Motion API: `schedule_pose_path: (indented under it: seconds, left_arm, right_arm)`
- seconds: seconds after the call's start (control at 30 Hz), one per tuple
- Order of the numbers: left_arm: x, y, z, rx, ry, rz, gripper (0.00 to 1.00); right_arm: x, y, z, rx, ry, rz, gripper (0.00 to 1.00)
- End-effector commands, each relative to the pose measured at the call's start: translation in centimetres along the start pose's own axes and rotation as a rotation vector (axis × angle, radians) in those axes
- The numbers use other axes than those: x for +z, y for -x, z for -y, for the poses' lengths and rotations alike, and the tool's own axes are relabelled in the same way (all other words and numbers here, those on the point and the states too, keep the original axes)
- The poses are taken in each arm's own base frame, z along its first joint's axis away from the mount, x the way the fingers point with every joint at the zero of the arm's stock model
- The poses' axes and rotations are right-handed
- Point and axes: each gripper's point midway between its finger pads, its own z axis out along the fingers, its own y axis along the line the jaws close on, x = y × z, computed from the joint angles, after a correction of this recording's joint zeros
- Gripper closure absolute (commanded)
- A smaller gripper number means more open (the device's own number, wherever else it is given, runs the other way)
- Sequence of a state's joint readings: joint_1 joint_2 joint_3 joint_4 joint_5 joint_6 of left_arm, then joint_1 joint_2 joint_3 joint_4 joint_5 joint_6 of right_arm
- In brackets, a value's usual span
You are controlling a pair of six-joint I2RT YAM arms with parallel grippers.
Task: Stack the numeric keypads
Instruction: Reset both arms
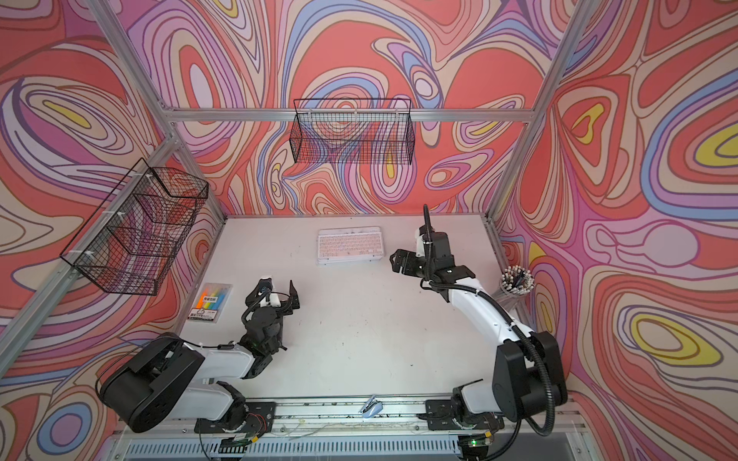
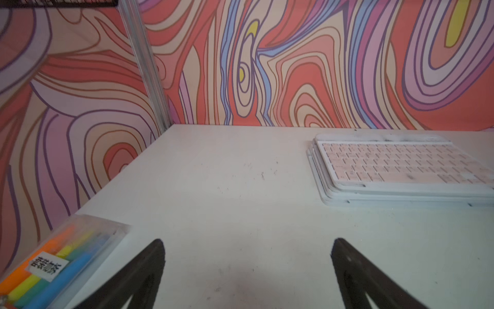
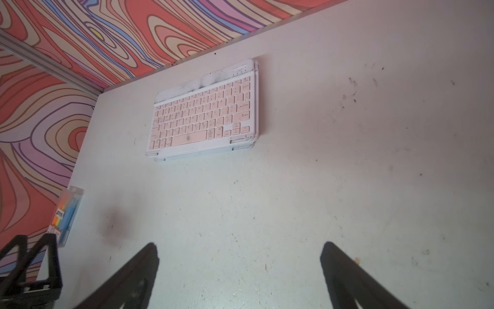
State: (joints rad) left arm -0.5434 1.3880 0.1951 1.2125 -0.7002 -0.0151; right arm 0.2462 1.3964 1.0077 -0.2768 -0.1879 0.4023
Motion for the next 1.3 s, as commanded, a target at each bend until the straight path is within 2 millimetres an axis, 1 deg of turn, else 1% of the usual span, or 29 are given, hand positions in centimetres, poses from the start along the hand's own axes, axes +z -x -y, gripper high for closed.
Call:
schedule_pose_path:
  seconds: [0.0,0.03,0.07,0.1,0.13,0.2,0.3,0.37,0.43,0.47,0.57,0.6,0.63,0.7,0.73,0.77,0.8,0.83,0.87,0.9,0.93,0.97,1.0,1.03,1.1,1.13,1.17,1.2,1.27]
  left_arm:
    - [0.4,4.3,-2.6,0.090,0.177,0.117,0.00]
    - [1.2,3.7,-3.2,0.160,0.196,0.092,0.00]
    - [2.2,3.6,-4.8,0.172,0.256,0.082,0.00]
    - [2.6,4.0,-6.9,0.161,0.402,0.061,0.00]
    - [3.3,4.1,-7.2,0.197,0.402,0.059,0.00]
    - [4.3,3.3,-7.7,0.205,0.366,0.052,0.00]
    - [3.6,2.7,-8.1,0.213,0.362,0.021,0.00]
    - [2.7,1.4,-8.6,0.181,0.342,-0.034,0.00]
    - [3.0,-1.4,-8.5,0.082,0.232,-0.149,0.00]
    - [3.3,-2.3,-8.9,0.033,0.207,-0.183,0.00]
    - [3.8,-1.8,-10.3,0.014,0.240,-0.097,0.00]
    - [4.2,-3.1,-10.7,-0.010,0.239,-0.124,0.00]
    - [4.7,-3.2,-10.5,-0.004,0.208,-0.115,0.00]
    - [5.4,-4.3,-8.6,0.014,0.091,-0.211,0.00]
    - [5.8,-4.8,-8.1,0.008,0.047,-0.231,0.00]
    - [6.5,-5.3,-8.1,0.002,0.034,-0.201,0.00]
    - [6.7,-5.5,-8.1,0.012,0.031,-0.185,0.00]
    - [6.4,-6.3,-8.0,0.003,0.024,-0.269,0.00]
    - [6.7,-5.9,-8.3,-0.013,0.037,-0.278,0.00]
    - [7.1,-5.4,-8.5,-0.003,0.047,-0.214,0.00]
    - [7.1,-5.9,-8.3,0.007,0.037,-0.236,0.00]
    - [6.8,-6.5,-8.1,0.000,0.028,-0.306,0.00]
    - [7.3,-6.0,-8.3,-0.004,0.046,-0.290,0.00]
    - [7.7,-5.8,-8.2,0.013,0.043,-0.254,0.00]
    - [7.4,-6.3,-7.8,0.016,0.026,-0.316,0.00]
    - [7.6,-6.2,-7.8,0.019,0.028,-0.300,0.00]
    - [7.6,-5.8,-7.8,0.021,0.025,-0.259,0.00]
    - [7.4,-6.2,-7.8,0.019,0.023,-0.282,0.00]
    - [7.5,-6.2,-7.7,0.020,0.023,-0.299,0.00]
  right_arm:
    - [-0.8,1.5,0.8,-0.027,-0.052,0.085,0.02]
    - [-0.6,1.5,0.8,-0.031,-0.047,0.102,0.01]
    - [-0.4,1.5,0.8,-0.038,-0.040,0.119,0.02]
    - [-0.2,1.4,1.0,-0.048,-0.039,0.137,0.02]
    - [0.1,1.4,1.1,-0.057,-0.038,0.148,0.01]
    - [0.5,1.4,1.1,-0.084,-0.042,0.157,0.02]
    - [0.7,1.5,1.3,-0.104,-0.046,0.172,0.02]
    - [0.7,1.5,1.3,-0.115,-0.047,0.180,0.01]
    - [0.6,1.7,1.3,-0.150,-0.048,0.201,0.02]
    - [0.6,1.9,1.3,-0.172,-0.049,0.219,0.02]
    - [1.1,1.7,2.0,-0.213,-0.071,0.249,0.01]
    - [1.3,1.6,2.4,-0.221,-0.090,0.253,0.02]
    - [1.6,1.3,3.1,-0.224,-0.123,0.252,0.02]
    - [1.7,1.3,4.9,-0.232,-0.218,0.261,0.02]
    - [1.5,1.5,6.1,-0.247,-0.286,0.274,0.02]
    - [1.2,1.6,7.5,-0.264,-0.369,0.287,0.02]
    - [0.9,1.9,8.7,-0.286,-0.438,0.315,0.02]
    - [0.7,2.1,9.5,-0.298,-0.476,0.339,0.01]
    - [0.8,2.1,10.0,-0.316,-0.492,0.351,0.02]
    - [0.9,2.2,10.5,-0.330,-0.508,0.365,0.01]
    - [1.2,2.3,11.0,-0.334,-0.527,0.373,0.02]
    - [1.6,2.3,11.7,-0.338,-0.541,0.372,0.02]
    - [2.2,2.0,12.7,-0.342,-0.566,0.363,0.02]
    - [2.7,1.8,13.4,-0.350,-0.578,0.361,0.02]
    - [3.9,0.5,15.5,-0.355,-0.592,0.364,0.02]
    - [4.1,0.0,16.3,-0.346,-0.584,0.383,0.02]
    - [3.4,0.3,17.2,-0.293,-0.586,0.423,0.02]
    - [3.3,0.1,18.2,-0.240,-0.534,0.412,0.02]
    - [3.1,-0.3,18.2,-0.221,-0.433,0.413,0.02]
